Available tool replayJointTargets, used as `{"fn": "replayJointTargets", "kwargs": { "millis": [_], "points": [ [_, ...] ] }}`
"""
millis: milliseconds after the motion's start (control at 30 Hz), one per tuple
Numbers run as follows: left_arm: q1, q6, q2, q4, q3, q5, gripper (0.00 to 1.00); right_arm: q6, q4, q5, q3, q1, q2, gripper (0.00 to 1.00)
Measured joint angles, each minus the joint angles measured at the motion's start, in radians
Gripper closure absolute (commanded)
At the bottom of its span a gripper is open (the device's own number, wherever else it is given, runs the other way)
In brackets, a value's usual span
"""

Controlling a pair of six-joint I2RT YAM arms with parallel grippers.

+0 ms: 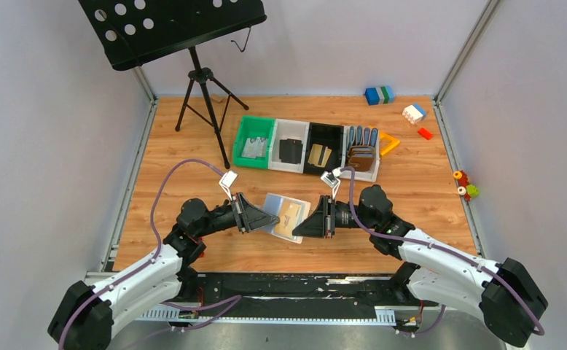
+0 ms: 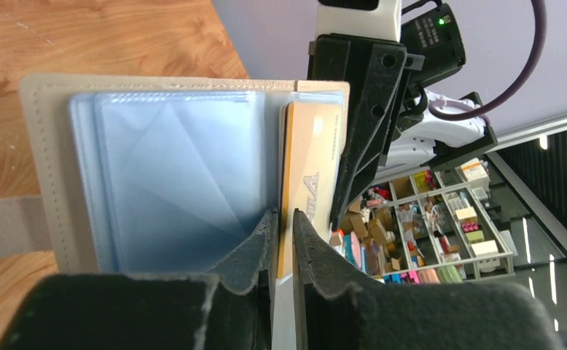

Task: Take the credit cards out of the card holder
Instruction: Remove the credit card from the card holder.

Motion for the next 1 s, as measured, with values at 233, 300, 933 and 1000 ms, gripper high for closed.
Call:
{"fn": "replayJointTargets", "kwargs": {
  "millis": [233,300,933,1000],
  "points": [
    [0.000,-0.008,0.002,0.056,0.000,0.025,0.95,0.003,0.005,-0.007,0.000,0.002,0.038,0.86],
    [0.000,-0.008,0.001,0.058,0.000,0.027,0.96,0.003,0.005,-0.006,0.000,0.002,0.039,0.86],
    [0.001,0.041,-0.001,0.007,0.004,0.069,0.85,0.001,-0.026,-0.019,0.005,0.002,0.041,1.00],
    [0.001,0.068,0.007,-0.028,0.014,0.077,0.85,-0.001,-0.035,-0.027,0.008,0.002,0.060,1.00]
  ]
}}
